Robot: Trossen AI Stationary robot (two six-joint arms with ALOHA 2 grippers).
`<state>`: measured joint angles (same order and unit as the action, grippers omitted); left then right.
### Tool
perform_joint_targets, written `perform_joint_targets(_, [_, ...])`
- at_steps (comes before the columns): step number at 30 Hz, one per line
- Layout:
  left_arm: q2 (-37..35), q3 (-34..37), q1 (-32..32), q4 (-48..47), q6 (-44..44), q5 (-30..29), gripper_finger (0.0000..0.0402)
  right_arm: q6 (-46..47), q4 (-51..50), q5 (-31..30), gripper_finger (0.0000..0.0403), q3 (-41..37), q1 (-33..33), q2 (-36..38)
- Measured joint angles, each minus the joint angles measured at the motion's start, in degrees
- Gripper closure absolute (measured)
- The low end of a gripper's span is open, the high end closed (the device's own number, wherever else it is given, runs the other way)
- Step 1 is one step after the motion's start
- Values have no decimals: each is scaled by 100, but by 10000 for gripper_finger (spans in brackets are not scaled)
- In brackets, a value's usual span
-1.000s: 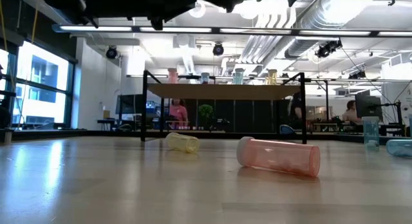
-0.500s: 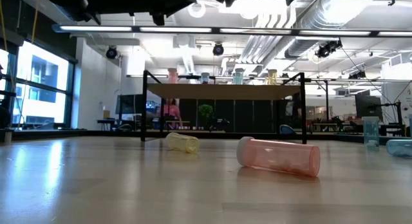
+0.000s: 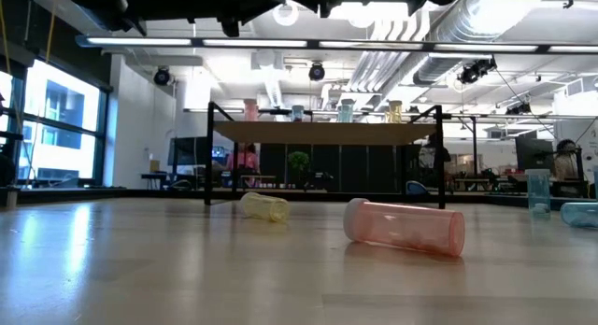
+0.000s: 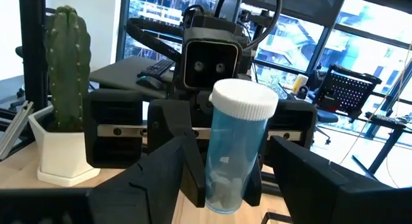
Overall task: Pick and place medicine bottles onto shelf by color
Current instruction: Put the blue pill bottle on the shelf aligned with the other blue pill bottle
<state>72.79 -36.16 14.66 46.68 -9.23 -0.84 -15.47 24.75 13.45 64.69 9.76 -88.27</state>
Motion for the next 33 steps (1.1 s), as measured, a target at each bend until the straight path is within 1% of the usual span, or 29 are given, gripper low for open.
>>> perform_joint_targets(4, [0,1,0,-11,-1,0,307,-4,4,0,197,0,0,19])
perform_joint_targets(13, [0,2,0,-11,-1,0,307,-4,0,-2,273,0,0,19])
perform_joint_targets(18, [0,2,-2,-11,-21,0,300,6,-2,0,301,0,0,19])
perform_joint_targets(21, [0,2,-2,-11,-21,-8,298,7,-3,0,309,0,0,19])
perform_joint_targets(28, [0,2,-4,-32,-25,-198,296,-1,-9,-23,311,0,4,19])
perform_joint_targets(33, [0,2,-1,-187,-193,-251,288,-6,-61,-188,312,-7,27,19])
